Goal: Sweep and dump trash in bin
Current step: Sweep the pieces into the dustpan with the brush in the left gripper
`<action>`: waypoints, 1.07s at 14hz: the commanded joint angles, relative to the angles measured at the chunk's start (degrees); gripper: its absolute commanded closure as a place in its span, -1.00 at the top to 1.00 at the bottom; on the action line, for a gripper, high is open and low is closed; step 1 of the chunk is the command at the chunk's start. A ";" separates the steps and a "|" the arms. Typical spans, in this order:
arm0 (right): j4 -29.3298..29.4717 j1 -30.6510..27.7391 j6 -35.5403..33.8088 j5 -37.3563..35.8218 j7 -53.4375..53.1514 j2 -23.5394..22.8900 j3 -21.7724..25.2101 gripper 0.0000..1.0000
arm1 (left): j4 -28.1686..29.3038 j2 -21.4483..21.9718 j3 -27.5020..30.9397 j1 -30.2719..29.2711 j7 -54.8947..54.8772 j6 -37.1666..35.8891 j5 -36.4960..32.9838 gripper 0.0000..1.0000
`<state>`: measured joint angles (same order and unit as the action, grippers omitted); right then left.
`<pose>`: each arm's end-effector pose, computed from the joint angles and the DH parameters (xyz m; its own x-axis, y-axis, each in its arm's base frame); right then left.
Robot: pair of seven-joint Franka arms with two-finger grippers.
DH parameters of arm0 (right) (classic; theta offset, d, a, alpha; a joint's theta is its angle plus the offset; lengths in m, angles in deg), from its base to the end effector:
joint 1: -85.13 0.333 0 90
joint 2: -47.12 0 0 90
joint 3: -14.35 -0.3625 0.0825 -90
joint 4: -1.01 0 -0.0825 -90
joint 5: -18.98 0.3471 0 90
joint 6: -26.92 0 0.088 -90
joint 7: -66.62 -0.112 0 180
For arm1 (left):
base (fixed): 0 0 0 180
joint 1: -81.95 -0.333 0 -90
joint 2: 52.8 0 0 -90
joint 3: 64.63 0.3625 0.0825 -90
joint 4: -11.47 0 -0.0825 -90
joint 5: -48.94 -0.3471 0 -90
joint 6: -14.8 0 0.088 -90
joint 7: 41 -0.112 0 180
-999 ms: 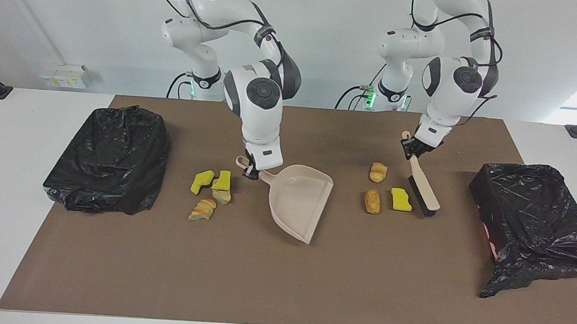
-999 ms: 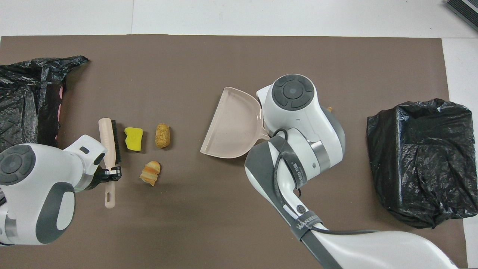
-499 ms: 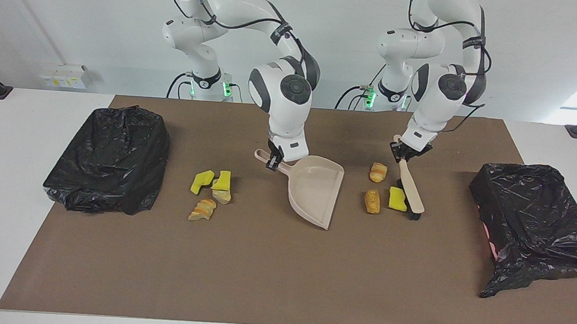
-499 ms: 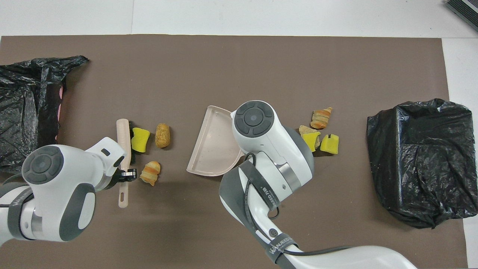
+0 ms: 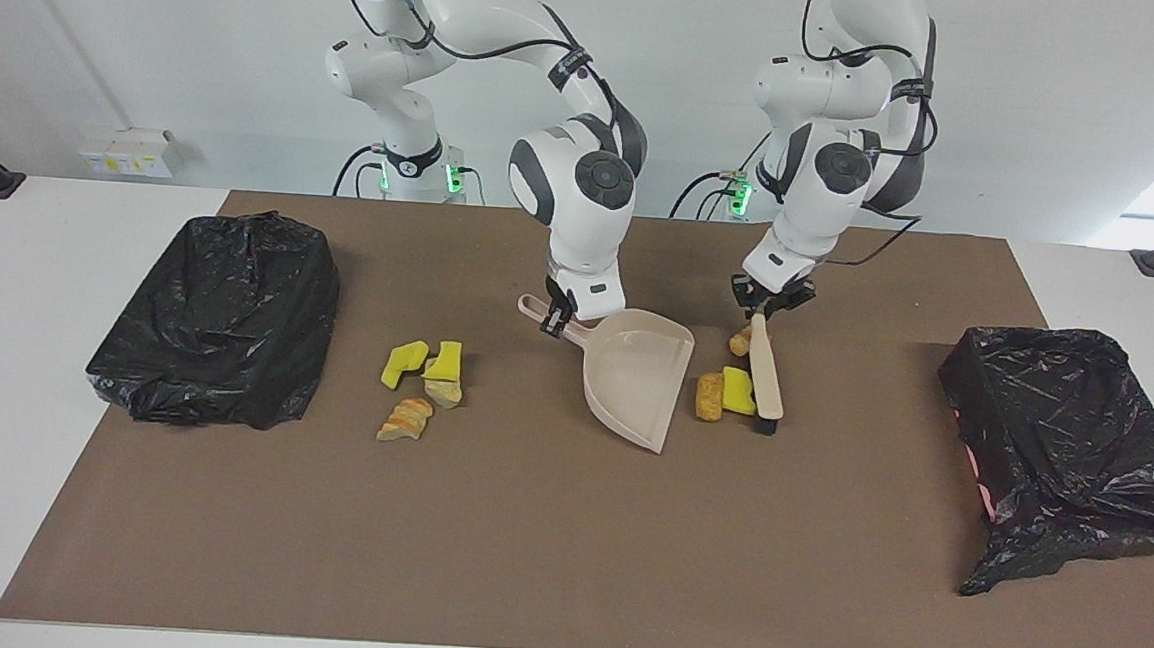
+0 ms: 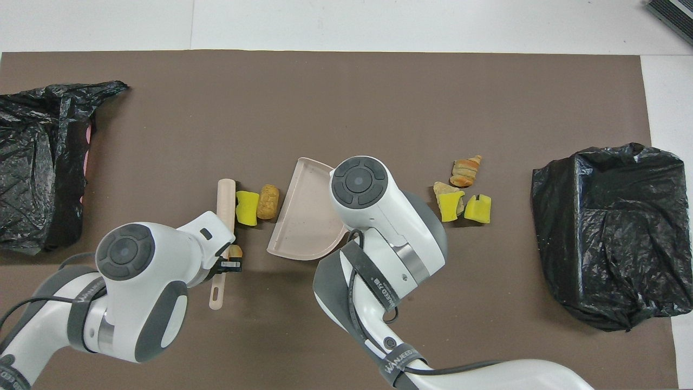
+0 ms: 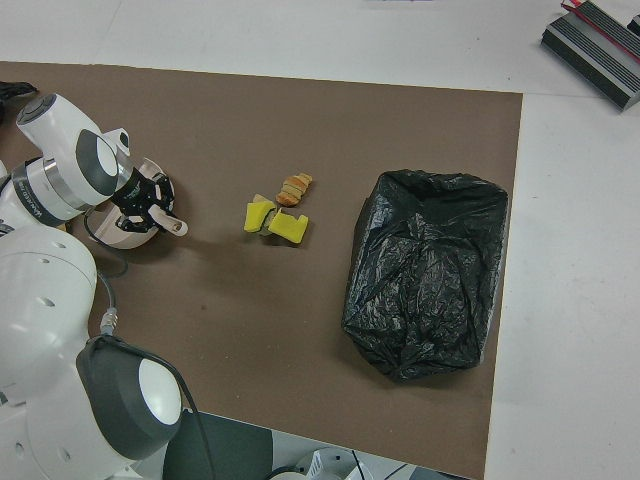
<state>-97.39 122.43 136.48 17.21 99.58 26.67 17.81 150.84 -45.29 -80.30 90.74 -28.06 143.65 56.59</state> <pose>0.5110 0.3449 0.4243 0.3718 0.9142 -0.1614 0.9224 -0.3834 -0.0473 0.3894 -0.1839 0.4145 0.9911 -0.1123 -0.0712 -0.1090 -0.9928 0.0490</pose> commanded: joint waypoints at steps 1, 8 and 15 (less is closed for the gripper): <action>-1.80 -0.47 1.97 -0.17 -0.71 1.02 -0.29 -1.00 | -0.24 0.23 0.64 6.31 0.24 0.79 3.42 -1.00; -1.80 -0.47 1.97 -0.17 -0.79 1.02 -0.29 -1.00 | -5.17 0.66 0.90 14.77 16.91 -1.40 5.27 -1.00; -1.80 -0.74 0.93 -1.13 2.71 1.37 -0.29 -1.00 | -5.26 6.46 0.99 5.90 32.66 -20.19 -1.31 -1.00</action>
<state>-97.71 122.32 137.03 17.19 100.42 26.69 17.83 145.23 -41.39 -78.88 98.76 1.20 128.55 56.99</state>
